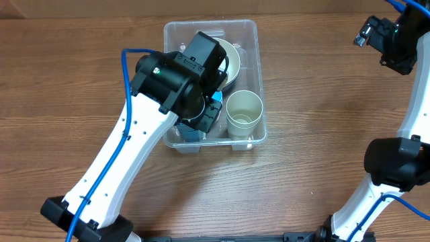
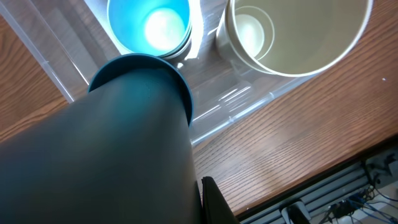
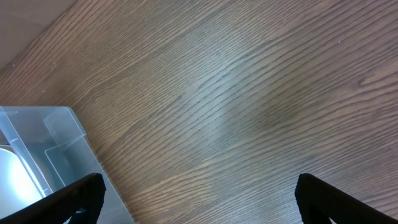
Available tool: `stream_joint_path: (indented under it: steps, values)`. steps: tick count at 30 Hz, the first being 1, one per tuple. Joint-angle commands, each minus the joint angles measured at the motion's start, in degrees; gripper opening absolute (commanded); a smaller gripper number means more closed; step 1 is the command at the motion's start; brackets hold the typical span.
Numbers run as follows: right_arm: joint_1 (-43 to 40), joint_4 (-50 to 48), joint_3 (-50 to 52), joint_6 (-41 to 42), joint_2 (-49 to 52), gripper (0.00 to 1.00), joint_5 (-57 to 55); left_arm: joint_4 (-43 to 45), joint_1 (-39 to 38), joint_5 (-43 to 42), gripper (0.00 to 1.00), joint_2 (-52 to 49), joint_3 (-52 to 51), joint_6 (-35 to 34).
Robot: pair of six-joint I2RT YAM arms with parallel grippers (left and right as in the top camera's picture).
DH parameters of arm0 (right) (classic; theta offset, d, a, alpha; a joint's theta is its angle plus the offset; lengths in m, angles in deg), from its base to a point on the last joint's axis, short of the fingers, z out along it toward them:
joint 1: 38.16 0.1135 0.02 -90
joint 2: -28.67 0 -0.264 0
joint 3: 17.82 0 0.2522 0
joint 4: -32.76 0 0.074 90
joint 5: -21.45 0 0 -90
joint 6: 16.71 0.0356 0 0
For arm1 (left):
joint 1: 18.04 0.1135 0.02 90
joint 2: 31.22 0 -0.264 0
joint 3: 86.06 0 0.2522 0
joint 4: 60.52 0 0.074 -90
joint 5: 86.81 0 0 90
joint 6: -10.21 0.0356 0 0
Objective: Pack container
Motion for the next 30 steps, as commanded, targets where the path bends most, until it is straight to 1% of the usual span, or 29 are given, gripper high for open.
stream_joint_path:
  steps: [1,2,4,6,8,13,16,18,20,23,24,26,27,28,30]
  values:
    - [0.04,-0.33,-1.11,0.37,-1.55,1.0,-0.07,-1.01,-0.33,1.97,0.1,-0.26,-0.13,-1.27]
    - [0.04,-0.33,-1.11,0.37,-1.55,1.0,-0.07,-1.55,-0.33,2.56,0.19,-0.28,-0.13,-1.49]
    - [0.04,-0.33,-1.11,0.37,-1.55,1.0,-0.07,-2.69,-0.33,3.54,0.29,-0.28,-0.13,-2.32]
    - [0.04,-0.33,-1.11,0.35,-1.55,1.0,-0.07,-3.17,-0.33,3.54,0.33,-0.26,-0.13,-2.34]
    - [0.04,-0.33,-1.11,0.37,-1.55,1.0,-0.07,-3.23,-0.33,3.54,0.34,-0.26,-0.13,-2.34]
    - [0.04,-0.33,-1.11,0.37,-1.55,1.0,-0.07,-3.23,-0.33,3.54,0.33,-0.26,-0.13,-2.75]
    - [0.04,-0.33,-1.11,0.37,-1.55,1.0,-0.07,-3.15,-0.33,3.54,0.28,-0.26,-0.13,-2.97]
    - [0.04,-0.33,-1.11,0.35,-1.55,1.0,-0.07,-2.69,-0.33,3.58,0.27,-0.24,-0.11,-2.95]
    - [0.04,-0.33,-1.11,0.35,-1.55,1.0,-0.07,-2.01,-0.31,4.04,0.33,-0.02,0.48,-2.47]
    - [0.04,-0.33,-1.11,0.37,-1.55,1.0,-0.09,-2.58,-0.26,6.88,0.41,0.07,4.85,-2.51]
    - [0.04,-0.33,-1.11,0.37,-1.55,1.0,-0.07,-2.93,-0.15,8.04,0.45,0.09,7.43,-2.89]
    - [0.04,-0.33,-1.11,0.37,-1.55,1.0,-0.07,-3.8,1.27,11.78,0.66,0.09,14.6,-5.68]
    - [0.04,-0.33,-1.11,0.37,-1.55,1.0,-0.07,-4.11,2.27,13.88,0.78,0.09,17.46,-6.97]
    - [0.04,-0.33,-1.11,0.37,-1.55,1.0,-0.07,-4.31,3.54,16.28,1.0,0.09,20.11,-8.28]
    - [0.04,-0.33,-1.11,0.35,-1.55,1.0,-0.07,-4.55,6.27,20.15,1.0,0.11,24.02,-10.1]
